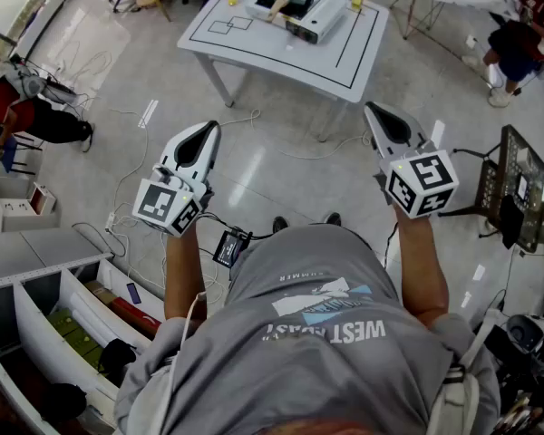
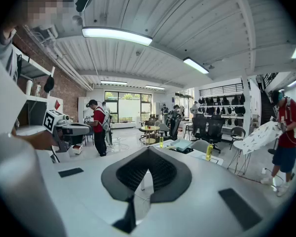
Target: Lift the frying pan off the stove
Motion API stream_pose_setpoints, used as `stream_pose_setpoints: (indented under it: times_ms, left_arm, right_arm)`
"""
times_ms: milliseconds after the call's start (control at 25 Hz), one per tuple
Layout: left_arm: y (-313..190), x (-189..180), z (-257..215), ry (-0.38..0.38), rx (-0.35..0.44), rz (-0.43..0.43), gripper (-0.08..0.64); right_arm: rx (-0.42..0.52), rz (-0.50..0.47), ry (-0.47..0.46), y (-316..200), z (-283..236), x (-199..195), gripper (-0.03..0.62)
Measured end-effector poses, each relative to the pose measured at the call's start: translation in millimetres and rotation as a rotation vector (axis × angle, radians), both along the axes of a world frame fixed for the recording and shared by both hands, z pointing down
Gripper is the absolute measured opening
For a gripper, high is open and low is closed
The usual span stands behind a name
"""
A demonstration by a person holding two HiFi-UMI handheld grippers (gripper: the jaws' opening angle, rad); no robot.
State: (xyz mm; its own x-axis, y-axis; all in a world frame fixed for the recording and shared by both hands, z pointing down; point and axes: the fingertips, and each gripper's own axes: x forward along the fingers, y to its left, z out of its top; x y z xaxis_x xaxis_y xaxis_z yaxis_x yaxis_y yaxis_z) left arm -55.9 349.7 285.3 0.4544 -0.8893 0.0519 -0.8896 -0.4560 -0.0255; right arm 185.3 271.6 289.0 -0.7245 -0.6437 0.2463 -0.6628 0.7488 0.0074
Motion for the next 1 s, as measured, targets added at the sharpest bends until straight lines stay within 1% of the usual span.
stream_pose_setpoints:
  times_ms: [360, 600, 720, 800, 880, 1000]
  left_arm:
    - [-10, 4, 5, 0.008, -0.015, 0.001, 0.002]
    - [-16, -5, 13, 0.016, -0.032, 0.013, 0.003]
    - [-21, -13, 19, 0.016, -0.044, 0.02, 0.002]
    - [-25, -16, 23, 0.03, -0.054, 0.032, 0.002]
    - [-29, -14, 26, 0.061, -0.061, 0.056, 0.002]
    - [-37, -9, 32, 0.093, -0.072, 0.082, 0.002]
  right_arm:
    - [-0.005, 0.002, 0.01, -7, 0, 3, 0.008]
    - [-0.045, 0.032, -0.035, -19, 6, -1, 0.011]
    - [-0.057, 0.043, -0.04, -22, 13, -9, 0.011]
    - [-0.071, 0.043, -0.032, -22, 20, -15, 0.011]
    - [-0.084, 0.045, -0.024, -23, 26, -18, 0.011]
    - [-0.102, 0.053, -0.015, -27, 34, -15, 0.011]
